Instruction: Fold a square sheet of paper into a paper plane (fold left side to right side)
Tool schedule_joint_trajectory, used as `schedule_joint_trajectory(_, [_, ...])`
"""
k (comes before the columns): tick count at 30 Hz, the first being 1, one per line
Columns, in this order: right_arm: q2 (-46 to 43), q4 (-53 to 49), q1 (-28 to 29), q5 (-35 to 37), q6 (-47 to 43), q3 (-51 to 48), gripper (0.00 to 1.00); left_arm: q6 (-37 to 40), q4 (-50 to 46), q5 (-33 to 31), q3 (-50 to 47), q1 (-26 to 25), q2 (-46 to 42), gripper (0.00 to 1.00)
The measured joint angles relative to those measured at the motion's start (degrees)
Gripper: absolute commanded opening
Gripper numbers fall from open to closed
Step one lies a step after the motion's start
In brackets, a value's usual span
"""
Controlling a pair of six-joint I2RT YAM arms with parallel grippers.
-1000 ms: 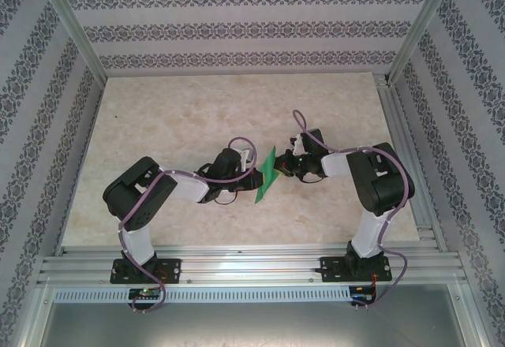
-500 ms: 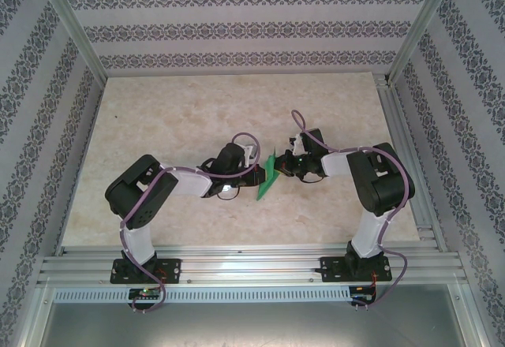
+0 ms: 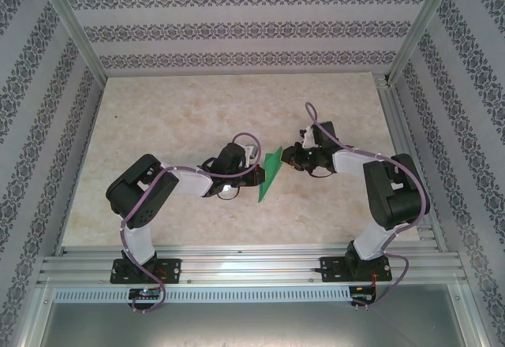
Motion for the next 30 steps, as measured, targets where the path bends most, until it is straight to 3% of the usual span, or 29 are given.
schedule_joint_trajectory(8, [3.5,-0.2,-0.9,0.2,-0.5,0.9,0.04,0.0,0.0,0.0,0.0,0.0,0.0,0.04])
schedule_joint_trajectory(30, [12.6,-1.0,-0.9,2.7,-1.1,8.3,0.00,-1.2,-1.1,-1.4,0.0,0.0,0.0,0.04])
